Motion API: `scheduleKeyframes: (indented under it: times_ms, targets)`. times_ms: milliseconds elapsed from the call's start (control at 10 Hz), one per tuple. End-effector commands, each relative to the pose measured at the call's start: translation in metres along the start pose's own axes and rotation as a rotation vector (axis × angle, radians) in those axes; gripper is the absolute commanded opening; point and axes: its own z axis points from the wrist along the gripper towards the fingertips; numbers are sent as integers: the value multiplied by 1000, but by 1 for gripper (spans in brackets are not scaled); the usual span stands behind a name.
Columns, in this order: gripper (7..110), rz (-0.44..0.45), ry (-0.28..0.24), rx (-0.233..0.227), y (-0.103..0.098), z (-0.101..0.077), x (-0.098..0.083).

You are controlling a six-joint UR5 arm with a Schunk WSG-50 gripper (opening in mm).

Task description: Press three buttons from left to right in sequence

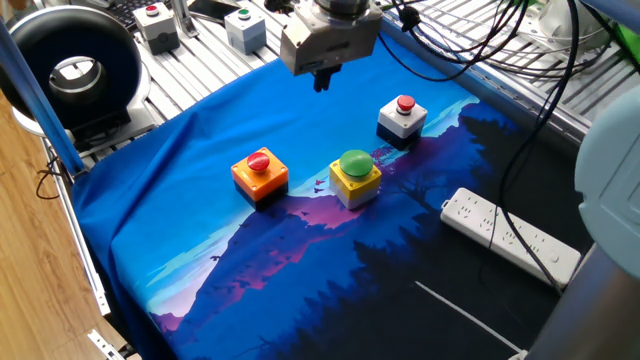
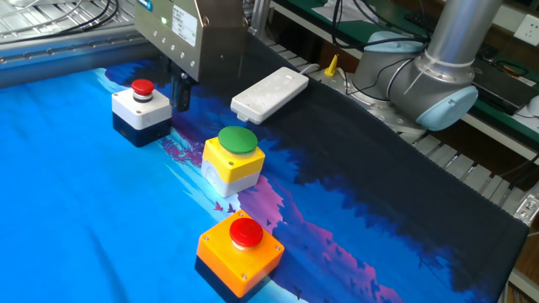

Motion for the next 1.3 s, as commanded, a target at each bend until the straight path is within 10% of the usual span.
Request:
scheduleKeyframes:
  times_ms: [0, 700, 1200]
  targets:
    - [7, 59, -15, 0, 3, -1, -4]
    - [7, 95, -54, 7, 1, -1, -13]
    - [7, -43, -8, 35, -20, -4, -7]
